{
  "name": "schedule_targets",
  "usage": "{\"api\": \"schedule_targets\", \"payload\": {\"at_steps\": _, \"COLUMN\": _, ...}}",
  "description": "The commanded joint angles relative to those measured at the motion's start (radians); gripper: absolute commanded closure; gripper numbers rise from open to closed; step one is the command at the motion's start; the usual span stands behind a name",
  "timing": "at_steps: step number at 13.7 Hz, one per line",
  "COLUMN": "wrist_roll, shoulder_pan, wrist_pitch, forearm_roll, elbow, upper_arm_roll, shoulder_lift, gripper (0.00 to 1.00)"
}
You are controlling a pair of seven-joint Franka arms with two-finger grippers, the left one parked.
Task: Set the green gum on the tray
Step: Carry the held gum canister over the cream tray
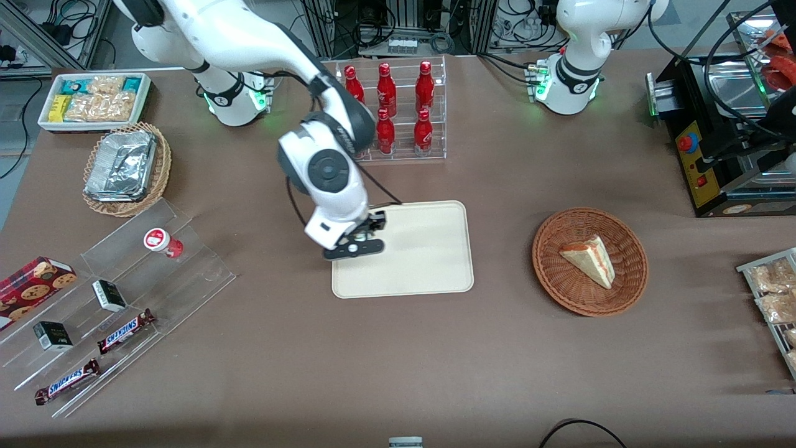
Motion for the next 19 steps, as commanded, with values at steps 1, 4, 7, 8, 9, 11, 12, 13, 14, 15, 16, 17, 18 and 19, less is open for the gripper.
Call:
{"api": "schedule_targets", "payload": {"at_steps": 1, "wrist_roll": 0.096, "shoulder_pan": 0.051, "wrist_pitch": 0.011, "forearm_roll": 0.006, "elbow": 0.120, "upper_arm_roll": -0.014, "shoulder_lift": 0.104, "gripper": 1.00}}
{"api": "schedule_targets", "payload": {"at_steps": 4, "wrist_roll": 0.137, "shoulder_pan": 0.084, "wrist_pitch": 0.075, "forearm_roll": -0.007, "elbow": 0.129, "upper_arm_roll": -0.017, "shoulder_lift": 0.143, "gripper": 1.00}}
{"api": "schedule_targets", "payload": {"at_steps": 7, "wrist_roll": 0.176, "shoulder_pan": 0.097, "wrist_pitch": 0.121, "forearm_roll": -0.060, "elbow": 0.129, "upper_arm_roll": -0.017, "shoulder_lift": 0.175, "gripper": 1.00}}
{"api": "schedule_targets", "payload": {"at_steps": 8, "wrist_roll": 0.180, "shoulder_pan": 0.100, "wrist_pitch": 0.135, "forearm_roll": -0.066, "elbow": 0.129, "upper_arm_roll": -0.017, "shoulder_lift": 0.184, "gripper": 1.00}}
{"api": "schedule_targets", "payload": {"at_steps": 9, "wrist_roll": 0.181, "shoulder_pan": 0.101, "wrist_pitch": 0.144, "forearm_roll": -0.069, "elbow": 0.129, "upper_arm_roll": -0.019, "shoulder_lift": 0.192, "gripper": 1.00}}
{"api": "schedule_targets", "payload": {"at_steps": 11, "wrist_roll": 0.181, "shoulder_pan": 0.101, "wrist_pitch": 0.158, "forearm_roll": -0.069, "elbow": 0.128, "upper_arm_roll": -0.019, "shoulder_lift": 0.202, "gripper": 1.00}}
{"api": "schedule_targets", "payload": {"at_steps": 12, "wrist_roll": 0.181, "shoulder_pan": 0.101, "wrist_pitch": 0.163, "forearm_roll": -0.069, "elbow": 0.126, "upper_arm_roll": -0.020, "shoulder_lift": 0.207, "gripper": 1.00}}
{"api": "schedule_targets", "payload": {"at_steps": 13, "wrist_roll": 0.183, "shoulder_pan": 0.101, "wrist_pitch": 0.164, "forearm_roll": -0.071, "elbow": 0.126, "upper_arm_roll": -0.020, "shoulder_lift": 0.212, "gripper": 1.00}}
{"api": "schedule_targets", "payload": {"at_steps": 14, "wrist_roll": 0.183, "shoulder_pan": 0.101, "wrist_pitch": 0.169, "forearm_roll": -0.071, "elbow": 0.126, "upper_arm_roll": -0.020, "shoulder_lift": 0.215, "gripper": 1.00}}
{"api": "schedule_targets", "payload": {"at_steps": 15, "wrist_roll": 0.181, "shoulder_pan": 0.101, "wrist_pitch": 0.172, "forearm_roll": -0.077, "elbow": 0.126, "upper_arm_roll": -0.020, "shoulder_lift": 0.221, "gripper": 1.00}}
{"api": "schedule_targets", "payload": {"at_steps": 16, "wrist_roll": 0.181, "shoulder_pan": 0.101, "wrist_pitch": 0.174, "forearm_roll": -0.082, "elbow": 0.126, "upper_arm_roll": -0.020, "shoulder_lift": 0.230, "gripper": 0.67}}
{"api": "schedule_targets", "payload": {"at_steps": 17, "wrist_roll": 0.181, "shoulder_pan": 0.101, "wrist_pitch": 0.183, "forearm_roll": -0.086, "elbow": 0.126, "upper_arm_roll": -0.020, "shoulder_lift": 0.236, "gripper": 0.19}}
{"api": "schedule_targets", "payload": {"at_steps": 18, "wrist_roll": 0.181, "shoulder_pan": 0.101, "wrist_pitch": 0.197, "forearm_roll": -0.100, "elbow": 0.125, "upper_arm_roll": -0.020, "shoulder_lift": 0.239, "gripper": 0.00}}
{"api": "schedule_targets", "payload": {"at_steps": 19, "wrist_roll": 0.183, "shoulder_pan": 0.103, "wrist_pitch": 0.200, "forearm_roll": -0.115, "elbow": 0.123, "upper_arm_roll": -0.020, "shoulder_lift": 0.239, "gripper": 0.00}}
